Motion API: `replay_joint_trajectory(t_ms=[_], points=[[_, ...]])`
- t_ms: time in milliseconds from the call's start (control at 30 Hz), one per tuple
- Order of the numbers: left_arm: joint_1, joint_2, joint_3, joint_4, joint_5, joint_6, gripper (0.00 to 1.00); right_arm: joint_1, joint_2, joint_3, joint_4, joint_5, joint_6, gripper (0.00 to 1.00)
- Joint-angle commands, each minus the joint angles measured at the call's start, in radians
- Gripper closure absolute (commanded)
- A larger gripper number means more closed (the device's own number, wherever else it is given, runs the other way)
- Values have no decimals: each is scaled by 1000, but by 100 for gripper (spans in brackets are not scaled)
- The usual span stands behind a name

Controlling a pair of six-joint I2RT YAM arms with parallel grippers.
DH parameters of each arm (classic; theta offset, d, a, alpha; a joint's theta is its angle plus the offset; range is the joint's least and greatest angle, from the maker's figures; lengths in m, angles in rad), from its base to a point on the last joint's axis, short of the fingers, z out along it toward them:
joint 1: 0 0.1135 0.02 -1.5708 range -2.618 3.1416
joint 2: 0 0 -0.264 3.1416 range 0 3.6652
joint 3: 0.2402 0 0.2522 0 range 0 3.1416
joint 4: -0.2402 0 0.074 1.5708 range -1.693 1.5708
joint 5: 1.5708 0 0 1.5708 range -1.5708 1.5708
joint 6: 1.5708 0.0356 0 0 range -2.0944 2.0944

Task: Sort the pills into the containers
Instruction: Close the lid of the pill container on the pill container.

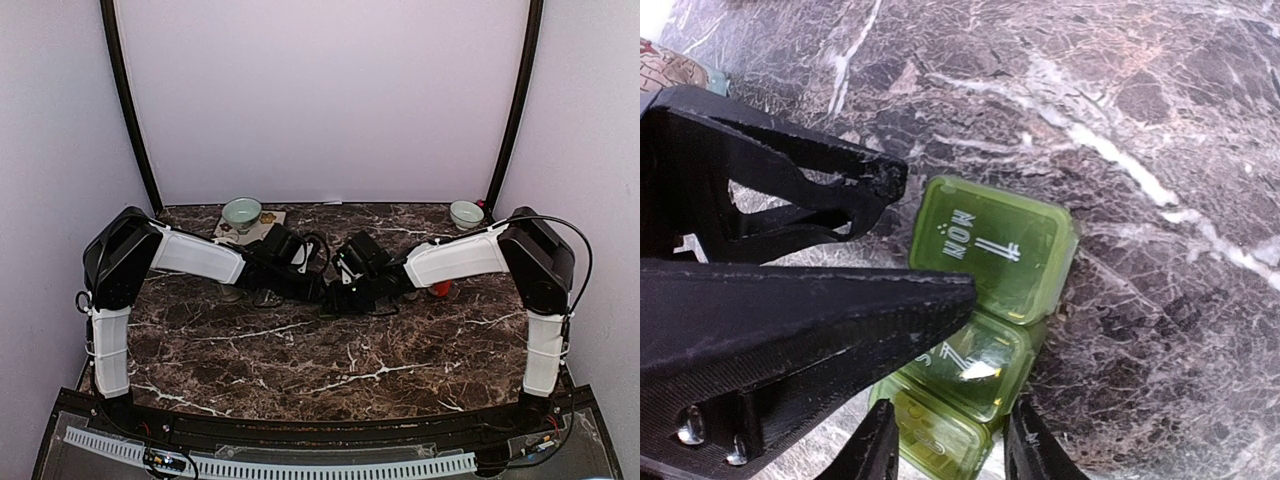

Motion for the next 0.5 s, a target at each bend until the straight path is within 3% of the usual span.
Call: replay_joint_trajectory(t_ms=[0,467], points=[[4,8,15,-22,1,-5,51,25,25,-38,-22,7,-1,62],[4,-57,55,-37,-32,-2,46,25,-66,-33,2,63,-19,55]])
